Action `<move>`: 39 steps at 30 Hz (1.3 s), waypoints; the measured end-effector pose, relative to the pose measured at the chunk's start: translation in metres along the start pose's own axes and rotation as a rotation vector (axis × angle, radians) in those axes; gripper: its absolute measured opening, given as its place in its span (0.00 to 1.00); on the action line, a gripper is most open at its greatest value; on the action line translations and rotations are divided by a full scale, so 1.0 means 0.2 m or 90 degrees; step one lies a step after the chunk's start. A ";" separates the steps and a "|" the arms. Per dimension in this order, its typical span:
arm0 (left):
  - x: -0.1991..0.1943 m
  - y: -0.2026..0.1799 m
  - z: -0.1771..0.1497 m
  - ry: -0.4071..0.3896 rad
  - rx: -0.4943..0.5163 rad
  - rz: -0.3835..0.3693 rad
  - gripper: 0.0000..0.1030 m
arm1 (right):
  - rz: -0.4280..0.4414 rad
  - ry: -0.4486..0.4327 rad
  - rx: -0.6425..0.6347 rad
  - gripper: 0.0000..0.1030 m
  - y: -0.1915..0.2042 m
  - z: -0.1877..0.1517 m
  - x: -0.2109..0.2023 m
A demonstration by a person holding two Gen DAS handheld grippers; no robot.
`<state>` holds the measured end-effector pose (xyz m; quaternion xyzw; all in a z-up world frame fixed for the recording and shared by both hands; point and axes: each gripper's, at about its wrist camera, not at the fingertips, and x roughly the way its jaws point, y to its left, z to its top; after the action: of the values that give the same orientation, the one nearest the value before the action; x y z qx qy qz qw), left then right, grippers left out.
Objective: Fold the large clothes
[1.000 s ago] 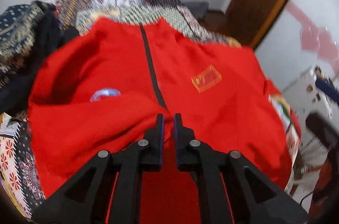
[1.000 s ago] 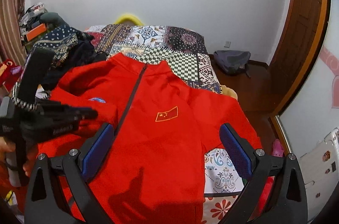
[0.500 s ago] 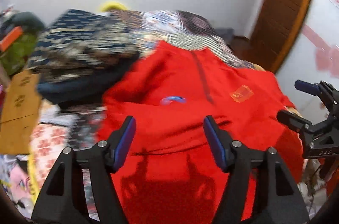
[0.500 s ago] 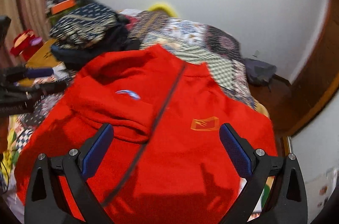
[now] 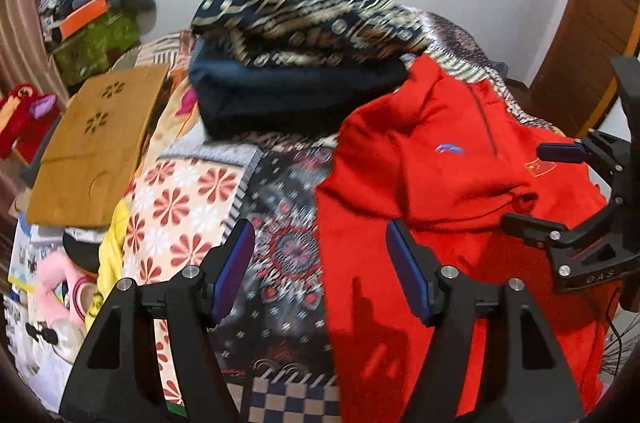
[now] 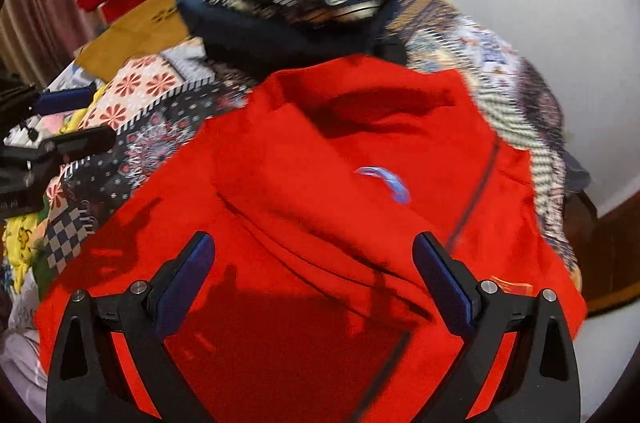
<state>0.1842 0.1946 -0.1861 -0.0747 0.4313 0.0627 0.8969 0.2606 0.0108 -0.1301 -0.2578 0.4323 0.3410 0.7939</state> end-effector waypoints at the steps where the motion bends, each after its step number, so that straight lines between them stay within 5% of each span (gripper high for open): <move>1: 0.01 0.01 -0.01 0.004 -0.005 -0.001 0.65 | 0.006 0.010 -0.005 0.95 0.02 0.02 0.03; 12: 0.18 0.16 -0.13 0.063 -0.049 -0.011 0.65 | 0.051 0.055 -0.048 0.57 0.17 0.11 0.24; 20: 0.28 0.13 -0.13 0.084 -0.033 -0.013 0.65 | 0.089 0.019 -0.004 0.10 0.10 0.12 0.22; 34: 0.55 -0.11 0.02 0.124 0.063 -0.003 0.66 | 0.029 -0.143 0.082 0.05 -0.23 0.18 -0.15; 39: 0.55 -0.17 0.08 0.085 0.076 0.022 0.66 | -0.022 -0.220 0.135 0.05 -0.47 0.22 -0.40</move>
<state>0.2699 0.1702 -0.2592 -0.0178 0.4942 0.0469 0.8679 0.3241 -0.0431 -0.0286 -0.1173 0.3185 0.3193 0.8848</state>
